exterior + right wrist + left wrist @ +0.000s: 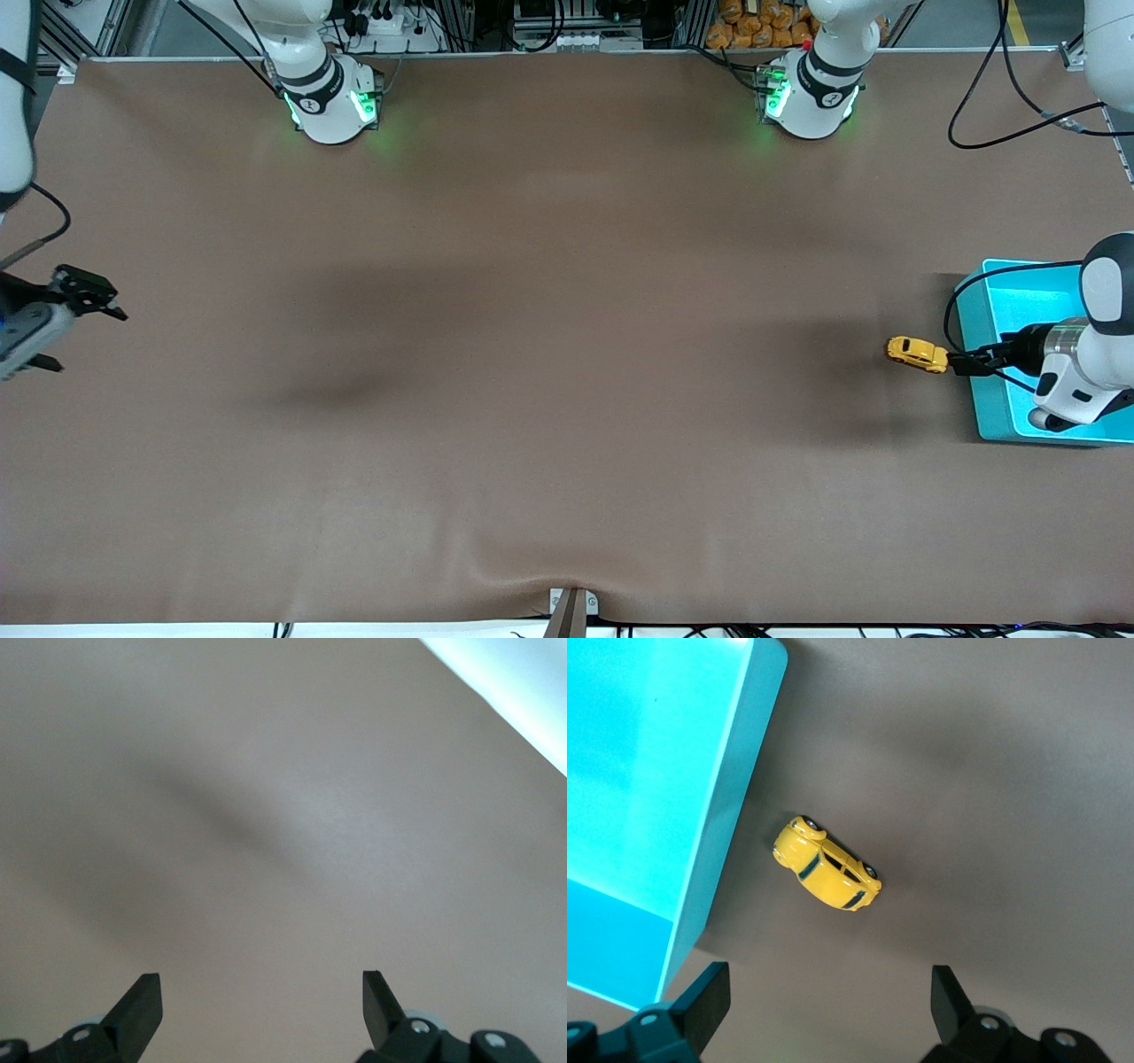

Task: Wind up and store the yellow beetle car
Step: 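Move the left gripper down to the car beside the teal bin, then close the left gripper on the yellow car and lift it, then carry the car over the teal bin and lower it inside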

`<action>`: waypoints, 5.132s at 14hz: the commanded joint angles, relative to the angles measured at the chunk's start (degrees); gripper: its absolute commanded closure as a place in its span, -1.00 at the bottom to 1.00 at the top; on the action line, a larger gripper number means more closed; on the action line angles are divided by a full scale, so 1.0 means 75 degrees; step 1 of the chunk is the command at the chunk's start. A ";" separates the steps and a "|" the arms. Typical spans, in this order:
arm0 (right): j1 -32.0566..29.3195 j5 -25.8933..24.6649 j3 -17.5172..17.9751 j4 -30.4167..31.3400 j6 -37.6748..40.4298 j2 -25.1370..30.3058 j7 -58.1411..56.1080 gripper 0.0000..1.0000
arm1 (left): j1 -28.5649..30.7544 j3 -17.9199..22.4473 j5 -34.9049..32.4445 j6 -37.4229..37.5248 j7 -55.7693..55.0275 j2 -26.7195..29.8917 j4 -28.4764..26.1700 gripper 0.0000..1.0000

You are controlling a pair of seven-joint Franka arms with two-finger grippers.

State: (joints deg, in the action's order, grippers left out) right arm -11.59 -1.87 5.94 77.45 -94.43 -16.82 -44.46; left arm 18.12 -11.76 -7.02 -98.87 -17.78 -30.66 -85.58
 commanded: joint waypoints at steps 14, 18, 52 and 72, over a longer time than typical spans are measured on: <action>0.0268 -0.0055 -0.0030 -0.0623 0.0532 0.0461 0.4628 -1.00 | 0.0478 -0.0061 -0.0189 -0.3973 -0.3214 0.1615 -0.3895 -1.00; 0.0280 -0.0067 -0.0007 -0.0600 0.0555 0.0731 0.4733 -1.00 | 0.0595 -0.0014 -0.0130 -0.4184 -0.4502 0.1323 -0.3697 -1.00; 0.0889 -0.0055 -0.0757 0.0502 0.0626 0.1833 0.5178 -1.00 | 0.0573 -0.0085 -0.0611 -0.4982 -0.6453 0.0044 -0.3672 1.00; 0.0913 0.0332 -0.0769 0.0490 0.0532 0.1774 0.5155 -1.00 | 0.0044 -0.0120 -0.1185 -0.1888 -0.5050 0.0266 -0.0977 1.00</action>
State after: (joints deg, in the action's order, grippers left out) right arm -4.96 -0.44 0.55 80.48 -90.18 -4.19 -6.27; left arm 18.38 -12.66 -14.63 -114.68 -59.59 -29.88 -93.44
